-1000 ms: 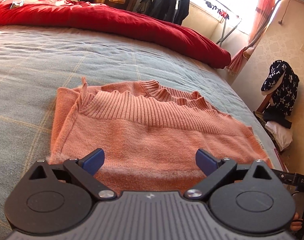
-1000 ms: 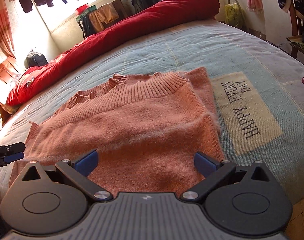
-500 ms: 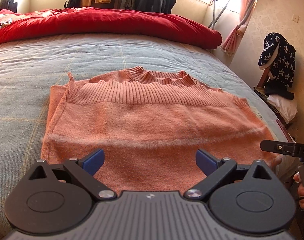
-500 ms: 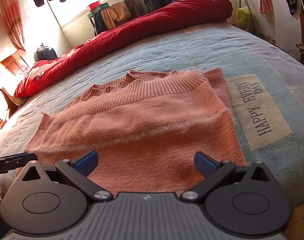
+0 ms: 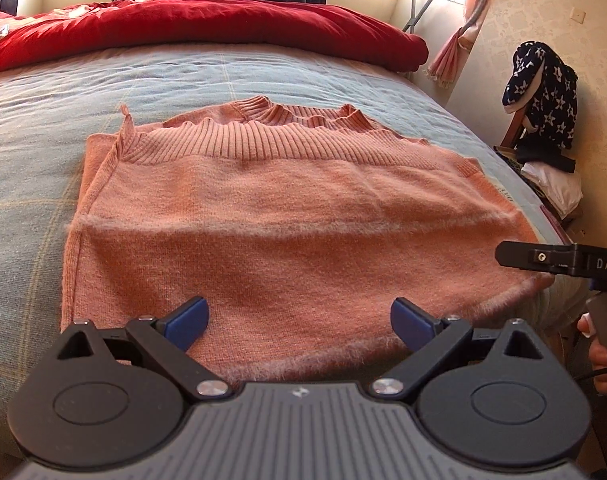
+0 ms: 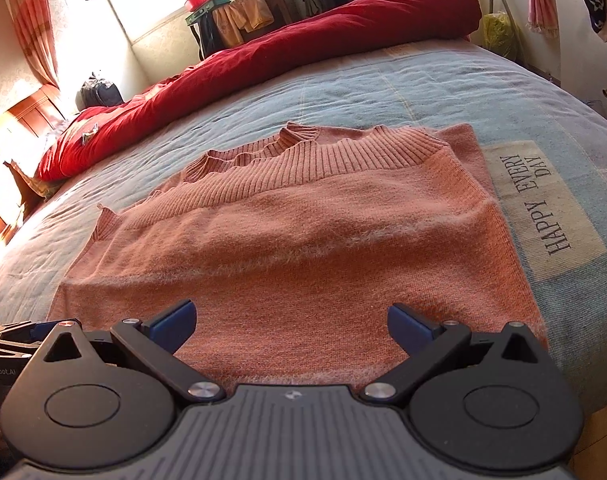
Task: Fold clothes
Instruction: 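Move the open left tool over the sweater to its side edge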
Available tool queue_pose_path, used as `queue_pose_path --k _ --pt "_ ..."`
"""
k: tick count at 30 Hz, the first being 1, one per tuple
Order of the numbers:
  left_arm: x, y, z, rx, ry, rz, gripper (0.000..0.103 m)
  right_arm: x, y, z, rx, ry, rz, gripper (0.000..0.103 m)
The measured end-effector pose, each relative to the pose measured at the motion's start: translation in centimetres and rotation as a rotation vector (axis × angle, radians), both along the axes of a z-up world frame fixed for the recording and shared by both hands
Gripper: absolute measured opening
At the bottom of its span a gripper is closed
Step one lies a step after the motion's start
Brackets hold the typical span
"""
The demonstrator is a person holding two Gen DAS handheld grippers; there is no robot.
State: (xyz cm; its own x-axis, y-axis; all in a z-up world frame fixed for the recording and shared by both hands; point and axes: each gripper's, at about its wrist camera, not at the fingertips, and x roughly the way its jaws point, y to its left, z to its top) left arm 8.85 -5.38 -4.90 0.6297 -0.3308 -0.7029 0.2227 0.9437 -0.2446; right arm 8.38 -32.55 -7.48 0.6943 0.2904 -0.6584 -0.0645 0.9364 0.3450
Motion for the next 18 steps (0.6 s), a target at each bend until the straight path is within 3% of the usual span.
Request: queue_pose_path --k 11,18 --pt "0.4 2.3 0.6 -0.054 -0.042 0.002 0.097 0.9 3.3 0.4 -0.056 0.009 0.043 0.103" --pt "3.1 5.2 1.3 -0.099 -0.103 0.023 0.097 2.1 5.3 0.1 -0.091 0.024 0.061 0.103"
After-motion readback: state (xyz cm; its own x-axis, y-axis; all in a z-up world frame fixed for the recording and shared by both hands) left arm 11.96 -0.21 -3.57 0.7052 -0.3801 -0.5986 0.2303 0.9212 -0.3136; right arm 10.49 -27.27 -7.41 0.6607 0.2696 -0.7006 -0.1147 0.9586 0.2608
